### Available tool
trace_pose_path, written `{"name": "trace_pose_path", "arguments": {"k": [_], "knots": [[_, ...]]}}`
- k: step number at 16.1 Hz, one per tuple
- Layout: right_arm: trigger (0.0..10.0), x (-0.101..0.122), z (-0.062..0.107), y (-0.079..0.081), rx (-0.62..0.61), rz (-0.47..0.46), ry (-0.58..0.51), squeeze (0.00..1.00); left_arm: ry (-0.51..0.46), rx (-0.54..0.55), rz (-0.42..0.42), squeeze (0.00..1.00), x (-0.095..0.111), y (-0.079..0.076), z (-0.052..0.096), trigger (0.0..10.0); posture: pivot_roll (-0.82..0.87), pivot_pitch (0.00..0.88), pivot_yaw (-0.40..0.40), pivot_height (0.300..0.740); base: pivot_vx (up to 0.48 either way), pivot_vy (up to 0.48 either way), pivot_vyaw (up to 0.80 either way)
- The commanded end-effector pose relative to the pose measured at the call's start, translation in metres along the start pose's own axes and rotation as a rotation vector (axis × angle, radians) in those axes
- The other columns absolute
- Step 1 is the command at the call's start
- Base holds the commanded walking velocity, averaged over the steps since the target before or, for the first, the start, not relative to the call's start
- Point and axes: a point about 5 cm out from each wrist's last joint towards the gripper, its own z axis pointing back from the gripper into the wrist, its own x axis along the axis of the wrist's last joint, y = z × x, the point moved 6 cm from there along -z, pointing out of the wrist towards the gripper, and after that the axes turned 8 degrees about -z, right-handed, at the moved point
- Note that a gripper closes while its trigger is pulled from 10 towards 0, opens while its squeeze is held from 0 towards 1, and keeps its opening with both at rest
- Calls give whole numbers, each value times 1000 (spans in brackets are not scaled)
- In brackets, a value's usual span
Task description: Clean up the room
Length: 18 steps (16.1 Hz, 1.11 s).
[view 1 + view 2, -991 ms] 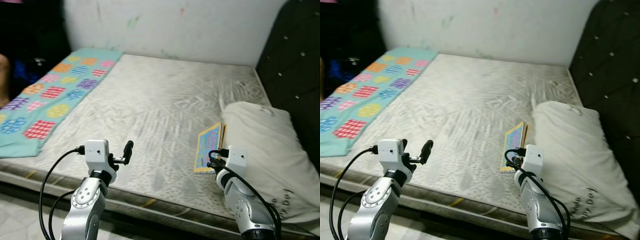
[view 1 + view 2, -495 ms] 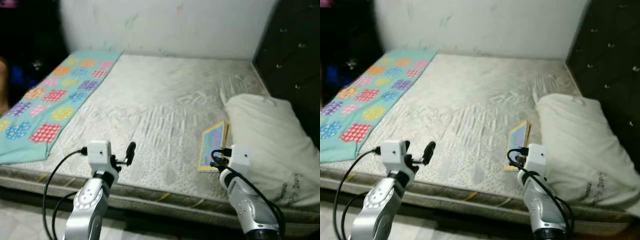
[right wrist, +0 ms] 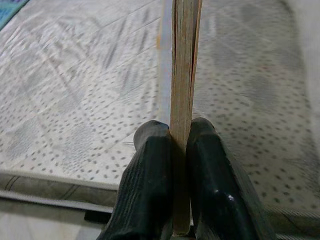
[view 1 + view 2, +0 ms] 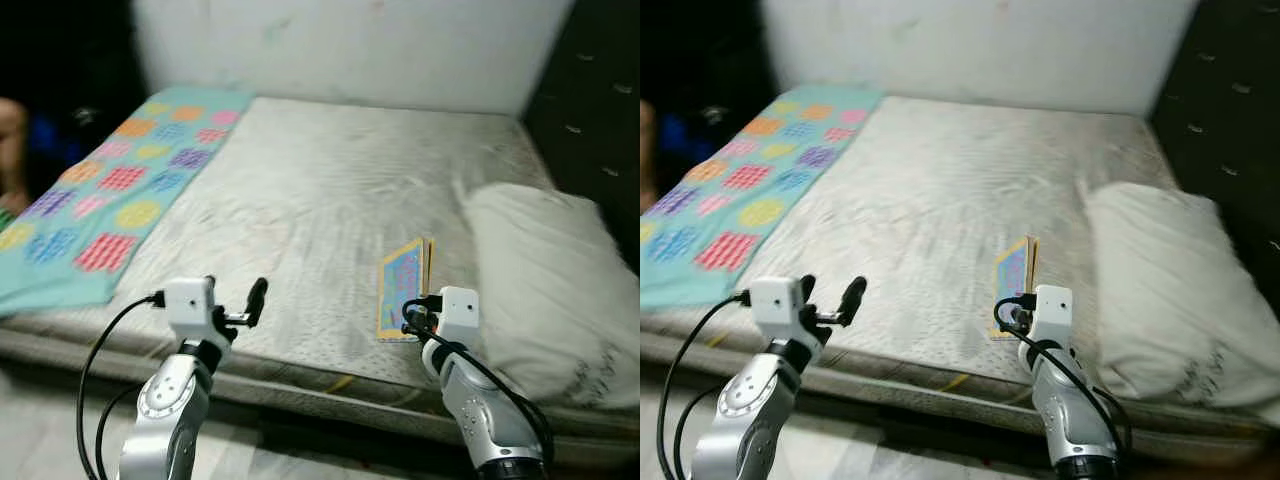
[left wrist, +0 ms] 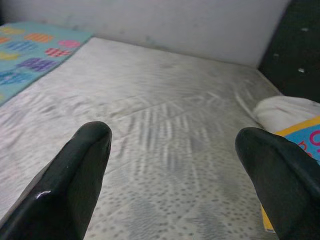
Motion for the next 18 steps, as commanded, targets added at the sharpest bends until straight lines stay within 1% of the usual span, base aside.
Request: {"name": "trace_pose_path", "arguments": {"k": [1,5,10,18], "knots": [[10000,16,2,-1,1,6,-60,0,-22,-21,1,0,6,-3,0,10000,-119,0,12,740,0,0,-800],[10000,16,2,-2,-1,10,-61,0,-29,-35,8,0,7,-5,0,10000,-118,0,10,740,0,0,-738],[10000,16,1,-3,-7,12,-64,0,-36,-57,9,0,8,-8,1,10000,-118,0,11,740,296,0,0],[10000,17,0,-5,-17,10,-69,0,-25,-51,-2,0,7,-7,1,10000,-119,0,11,740,354,0,0]]}}
